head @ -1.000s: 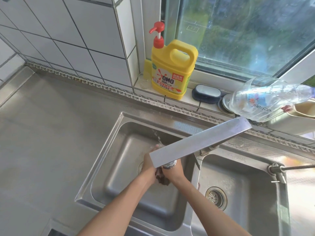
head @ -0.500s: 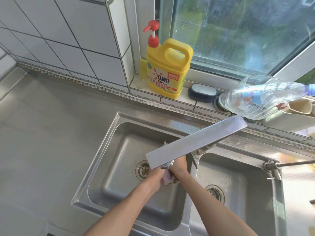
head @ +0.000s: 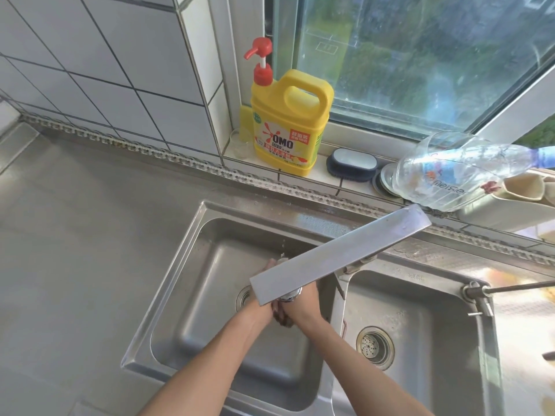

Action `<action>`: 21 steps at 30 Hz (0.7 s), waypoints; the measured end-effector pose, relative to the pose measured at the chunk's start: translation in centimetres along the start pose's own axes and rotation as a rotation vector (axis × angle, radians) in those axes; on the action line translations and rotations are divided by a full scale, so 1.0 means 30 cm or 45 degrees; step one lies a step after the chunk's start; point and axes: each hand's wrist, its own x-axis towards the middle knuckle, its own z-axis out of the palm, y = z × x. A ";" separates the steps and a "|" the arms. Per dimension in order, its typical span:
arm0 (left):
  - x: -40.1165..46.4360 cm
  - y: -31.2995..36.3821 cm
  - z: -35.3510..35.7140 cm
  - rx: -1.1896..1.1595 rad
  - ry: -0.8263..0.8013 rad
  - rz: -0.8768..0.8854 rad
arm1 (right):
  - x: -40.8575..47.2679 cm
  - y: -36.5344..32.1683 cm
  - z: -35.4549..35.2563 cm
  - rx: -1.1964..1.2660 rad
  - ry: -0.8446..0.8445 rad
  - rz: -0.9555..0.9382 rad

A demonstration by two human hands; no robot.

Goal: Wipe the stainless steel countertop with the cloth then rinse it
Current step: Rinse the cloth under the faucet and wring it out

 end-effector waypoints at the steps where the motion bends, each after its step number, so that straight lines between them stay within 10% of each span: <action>1: 0.013 0.007 -0.019 -0.028 -0.004 -0.024 | -0.012 0.003 0.015 0.014 -0.016 -0.029; 13: 0.048 -0.017 -0.043 -0.413 0.053 -0.180 | -0.012 0.032 0.055 0.069 -0.049 0.019; 21: 0.059 -0.096 -0.090 0.436 0.046 0.158 | 0.089 0.092 -0.041 0.388 -0.035 0.093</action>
